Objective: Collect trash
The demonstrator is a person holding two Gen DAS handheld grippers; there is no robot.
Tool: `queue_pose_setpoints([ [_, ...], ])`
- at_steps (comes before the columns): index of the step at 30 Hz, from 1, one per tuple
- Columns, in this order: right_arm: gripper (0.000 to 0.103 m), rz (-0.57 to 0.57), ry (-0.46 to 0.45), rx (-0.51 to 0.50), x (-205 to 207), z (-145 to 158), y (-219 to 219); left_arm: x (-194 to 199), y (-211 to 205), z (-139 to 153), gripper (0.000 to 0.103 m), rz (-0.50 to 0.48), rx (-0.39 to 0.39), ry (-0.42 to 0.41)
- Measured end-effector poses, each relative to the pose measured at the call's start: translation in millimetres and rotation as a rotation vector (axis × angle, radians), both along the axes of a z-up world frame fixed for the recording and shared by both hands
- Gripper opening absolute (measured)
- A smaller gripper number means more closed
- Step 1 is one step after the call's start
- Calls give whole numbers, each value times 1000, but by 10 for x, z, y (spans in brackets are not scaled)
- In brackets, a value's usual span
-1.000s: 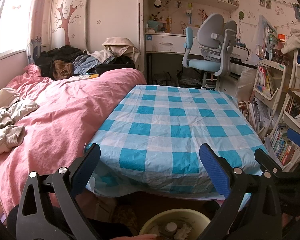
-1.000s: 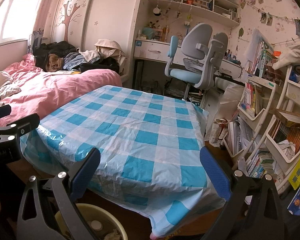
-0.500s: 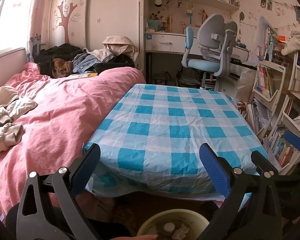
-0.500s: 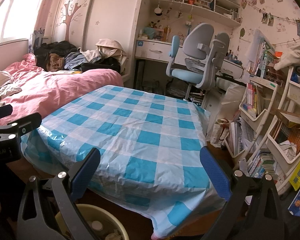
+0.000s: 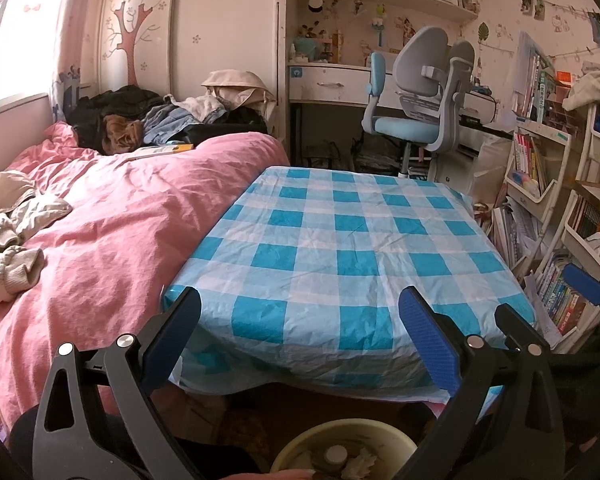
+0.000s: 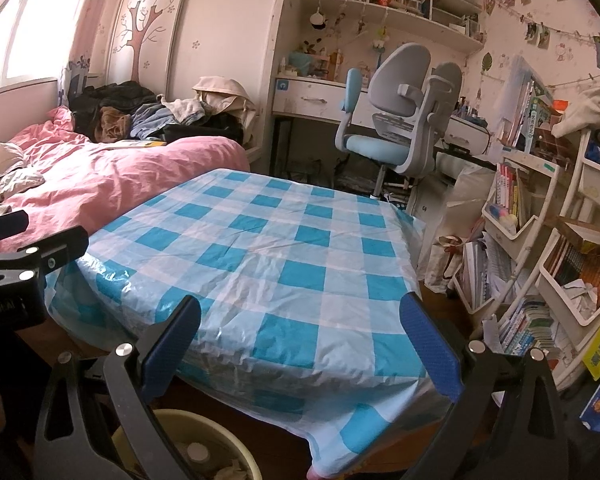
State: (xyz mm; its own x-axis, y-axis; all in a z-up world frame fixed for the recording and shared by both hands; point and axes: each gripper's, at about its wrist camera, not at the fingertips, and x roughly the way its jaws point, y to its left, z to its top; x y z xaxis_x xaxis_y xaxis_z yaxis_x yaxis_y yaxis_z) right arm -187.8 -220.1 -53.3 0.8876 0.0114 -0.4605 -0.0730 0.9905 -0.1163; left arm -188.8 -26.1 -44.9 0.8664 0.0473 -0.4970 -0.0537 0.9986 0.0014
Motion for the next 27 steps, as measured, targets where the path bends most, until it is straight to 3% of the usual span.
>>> queue_pose_setpoints([
  [9,95,3,4,3,1,5,12,9,-9,4,96,-1,3,-1],
  [15,95,1,11,20,-38,5,65,19,-118,46,96,38,88,-21],
  [27,95,-33,75,81,111,-48,4,410,-208,-6,96,-1,47,112],
])
